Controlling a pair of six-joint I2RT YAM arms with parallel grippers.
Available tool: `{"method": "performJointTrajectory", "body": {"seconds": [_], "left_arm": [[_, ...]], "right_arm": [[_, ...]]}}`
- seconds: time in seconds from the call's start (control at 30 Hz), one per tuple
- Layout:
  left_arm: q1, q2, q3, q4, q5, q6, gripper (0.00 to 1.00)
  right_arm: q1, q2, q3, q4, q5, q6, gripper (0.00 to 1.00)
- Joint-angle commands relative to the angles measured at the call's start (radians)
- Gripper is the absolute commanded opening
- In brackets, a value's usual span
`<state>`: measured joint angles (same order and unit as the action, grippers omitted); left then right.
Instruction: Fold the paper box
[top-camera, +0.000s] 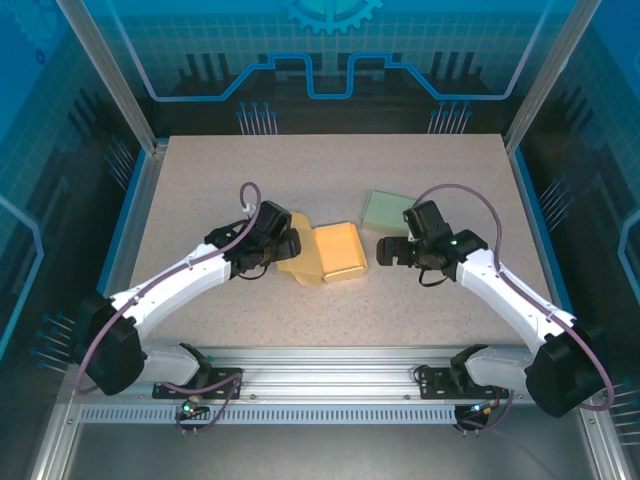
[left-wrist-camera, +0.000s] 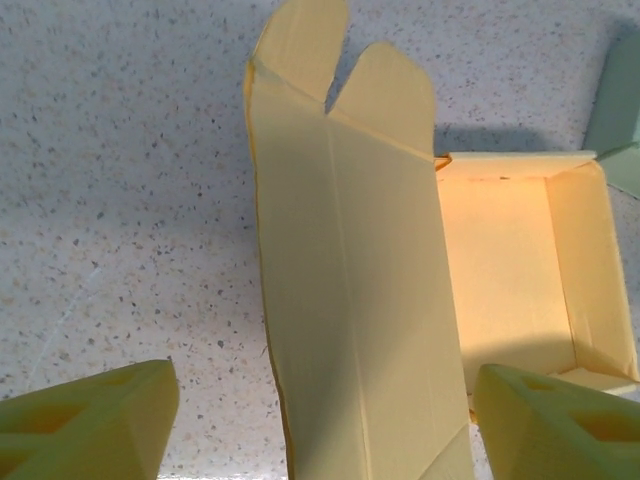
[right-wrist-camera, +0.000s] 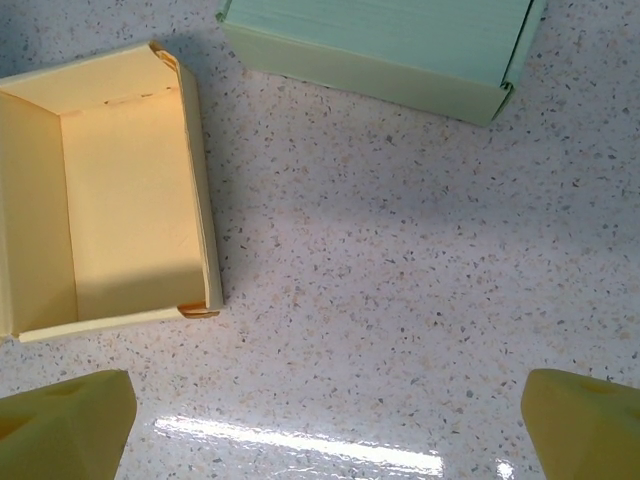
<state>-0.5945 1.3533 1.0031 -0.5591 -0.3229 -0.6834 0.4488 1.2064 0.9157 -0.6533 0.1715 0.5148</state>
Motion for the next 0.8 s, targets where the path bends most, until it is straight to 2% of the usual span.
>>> {"method": "performJointTrajectory", "body": {"seconds": [0.0, 0.03, 0.2, 0.3, 0.47, 0.53, 0.63, 0.77], "left_arm": [[0.018, 0.044, -0.009, 0.021, 0.030, 0.006, 0.66], [0.019, 0.052, -0.006, 0.027, 0.035, 0.014, 0.62], [0.027, 0.064, 0.023, 0.044, 0.033, 0.105, 0.26], [0.045, 0.077, 0.057, 0.033, 0.039, 0.198, 0.13], [0.077, 0.125, 0.151, -0.039, 0.101, 0.430, 0.07], [0.085, 0.140, 0.185, -0.064, 0.125, 0.522, 0.04], [0.102, 0.160, 0.230, -0.089, 0.212, 0.693, 0.03], [0.108, 0.161, 0.265, -0.080, 0.331, 0.943, 0.03]], "right_arm": [[-0.013, -0.028, -0.006, 0.004, -0.002, -0.014, 1.00], [-0.013, -0.030, -0.006, 0.004, 0.000, -0.016, 1.00], [-0.014, -0.041, -0.007, 0.011, -0.005, -0.026, 1.00], [-0.012, -0.079, -0.030, 0.056, -0.015, -0.041, 1.00], [-0.014, -0.182, -0.092, 0.122, -0.010, -0.065, 1.00], [-0.026, -0.217, -0.099, 0.144, -0.049, -0.076, 1.00], [-0.062, -0.248, -0.116, 0.189, -0.146, -0.068, 1.00], [-0.134, -0.230, -0.123, 0.252, -0.356, -0.061, 1.00]]}}
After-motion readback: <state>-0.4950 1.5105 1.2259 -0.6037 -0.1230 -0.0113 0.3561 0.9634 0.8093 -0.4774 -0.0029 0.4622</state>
